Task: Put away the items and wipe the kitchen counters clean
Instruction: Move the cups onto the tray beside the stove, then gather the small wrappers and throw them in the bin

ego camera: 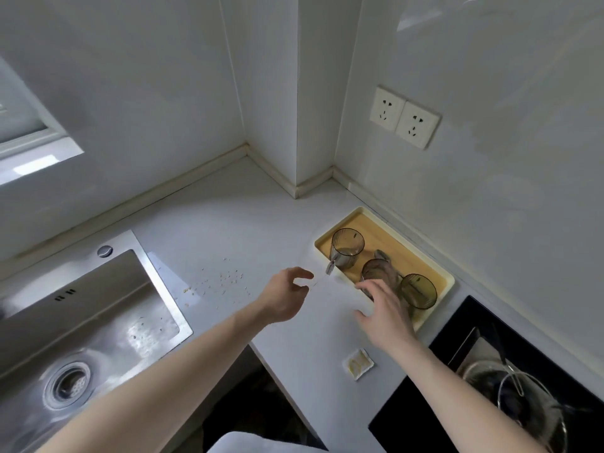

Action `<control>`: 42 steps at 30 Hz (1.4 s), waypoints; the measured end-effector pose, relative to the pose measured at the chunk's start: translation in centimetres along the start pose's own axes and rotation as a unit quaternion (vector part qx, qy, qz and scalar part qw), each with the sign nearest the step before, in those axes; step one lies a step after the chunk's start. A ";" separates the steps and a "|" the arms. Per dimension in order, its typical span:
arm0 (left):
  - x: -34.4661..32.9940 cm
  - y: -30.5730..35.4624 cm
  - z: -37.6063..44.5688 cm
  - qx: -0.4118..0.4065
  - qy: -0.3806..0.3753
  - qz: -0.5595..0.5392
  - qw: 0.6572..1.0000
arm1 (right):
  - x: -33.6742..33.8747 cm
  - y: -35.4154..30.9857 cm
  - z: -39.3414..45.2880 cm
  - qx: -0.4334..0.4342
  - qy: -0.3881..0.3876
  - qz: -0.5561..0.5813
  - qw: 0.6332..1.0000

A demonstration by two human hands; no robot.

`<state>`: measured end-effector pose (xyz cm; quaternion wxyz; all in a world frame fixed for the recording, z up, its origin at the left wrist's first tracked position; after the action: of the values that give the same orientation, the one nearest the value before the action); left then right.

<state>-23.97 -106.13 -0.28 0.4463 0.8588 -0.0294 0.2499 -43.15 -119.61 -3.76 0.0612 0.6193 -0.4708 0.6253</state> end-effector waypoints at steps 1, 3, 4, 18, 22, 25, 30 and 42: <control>0.1 -0.9 -1.4 -0.005 0.004 0.015 1.000 | -0.9 0.4 -0.7 -0.014 -0.027 0.000 1.000; 0.0 -3.1 -3.9 -0.008 0.008 0.038 0.999 | -2.8 1.5 -2.2 -0.047 -0.073 -0.001 0.996; -0.2 -4.2 -5.1 -0.006 0.007 0.041 0.999 | -3.8 2.2 -2.8 -0.061 -0.093 -0.004 0.994; -1.7 -12.2 -13.4 0.073 0.060 0.013 0.995 | -9.4 5.8 -6.4 -0.157 -0.127 -0.038 0.979; -1.6 -12.6 -14.1 0.076 0.071 0.003 0.995 | -10.1 6.0 -6.3 -0.163 -0.111 -0.021 0.980; -1.5 -13.0 -14.7 0.081 0.077 0.002 0.994 | -10.6 6.1 -6.3 -0.172 -0.104 -0.010 0.980; -1.3 -13.7 -15.7 0.091 0.089 0.006 0.992 | -11.3 5.7 -6.2 -0.184 -0.100 0.018 0.978; -0.6 -16.7 -19.6 0.095 0.097 -0.035 0.990 | -13.3 3.1 -7.9 -0.213 -0.070 0.087 0.971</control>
<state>-27.80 -80.95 -3.73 0.3724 0.8692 0.0685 0.3181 -47.91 -109.34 -14.73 0.1035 0.5910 -0.6482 0.4688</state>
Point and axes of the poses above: each hand's wrist, its own z-axis towards the middle knuckle, its own x-axis out of the back of the hand, y = z × x, the point moved 3 cm from there along z, towards the middle knuckle, and after that the axes turned 5 degrees about -y, right-handed, at the moved point
